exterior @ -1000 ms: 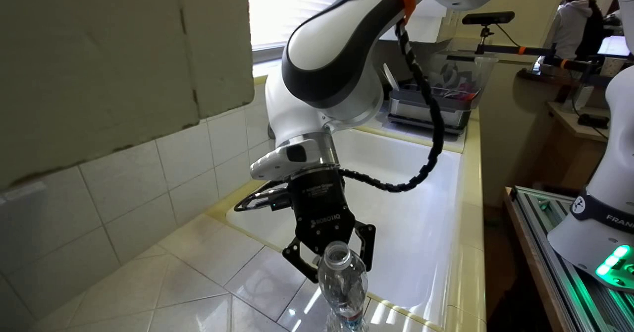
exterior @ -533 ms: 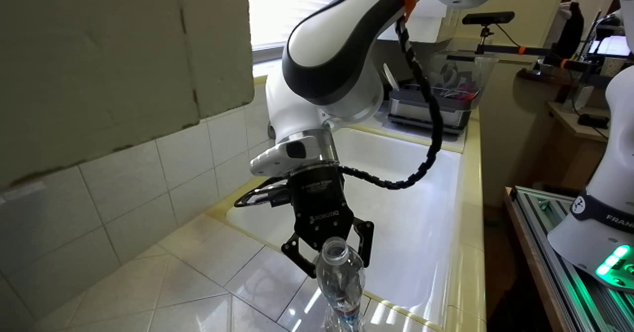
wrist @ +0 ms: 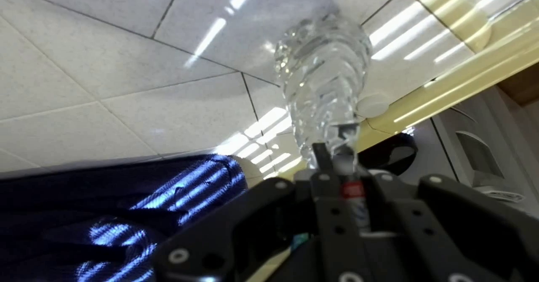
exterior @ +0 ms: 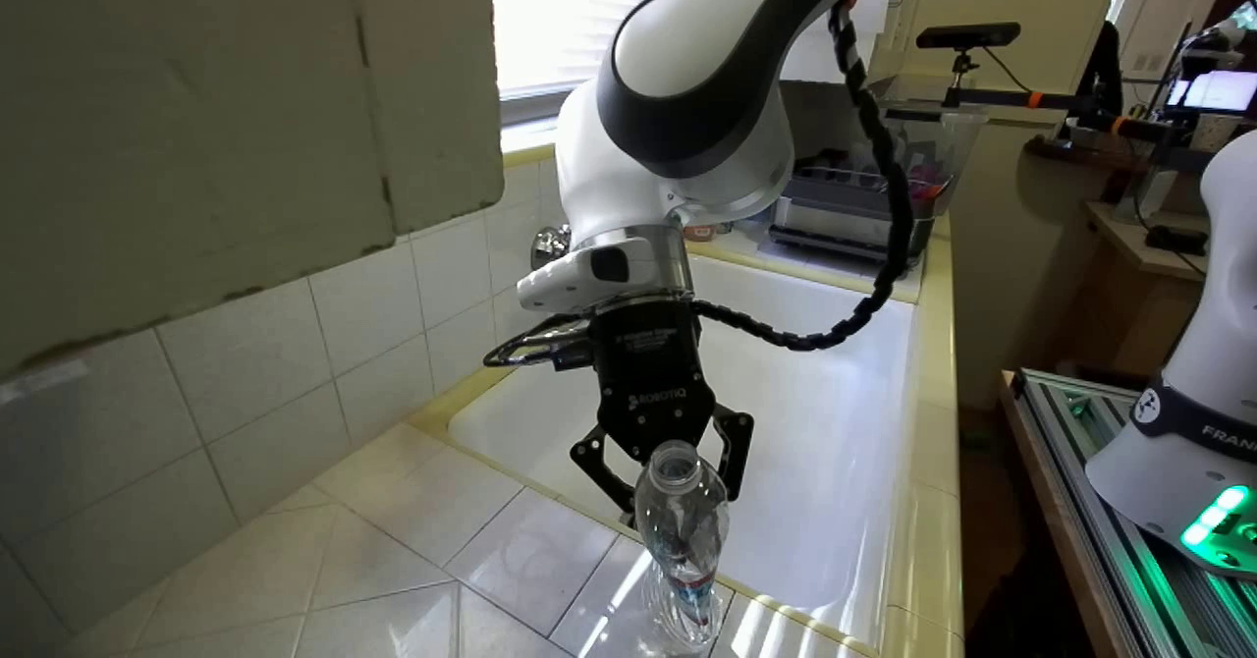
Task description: Pour out the water from the bottle
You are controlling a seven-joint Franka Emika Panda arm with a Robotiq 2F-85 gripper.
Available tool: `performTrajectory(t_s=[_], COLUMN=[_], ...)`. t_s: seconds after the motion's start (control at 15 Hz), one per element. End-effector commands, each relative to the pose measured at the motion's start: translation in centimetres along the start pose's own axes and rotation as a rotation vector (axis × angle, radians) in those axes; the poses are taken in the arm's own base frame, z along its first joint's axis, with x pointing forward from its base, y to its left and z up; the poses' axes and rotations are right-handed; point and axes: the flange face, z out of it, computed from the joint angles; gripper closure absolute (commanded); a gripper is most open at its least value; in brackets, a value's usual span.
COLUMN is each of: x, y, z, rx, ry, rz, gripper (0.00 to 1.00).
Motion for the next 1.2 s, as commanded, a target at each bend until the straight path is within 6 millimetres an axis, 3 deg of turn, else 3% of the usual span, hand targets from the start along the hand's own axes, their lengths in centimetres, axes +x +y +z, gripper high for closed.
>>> performTrajectory(t_s=[0.0, 0.53, 1.13], x=[0.4, -1.0, -1.3], y=[-3.0, -6.7, -10.3], z=[-1.2, -3.2, -5.6], rx=[-0.061, -0.243, -0.399], ry=[-0.058, -0.123, -0.179], rz=[0.036, 0.08, 0.162], gripper=[0.98, 0.98, 0.98])
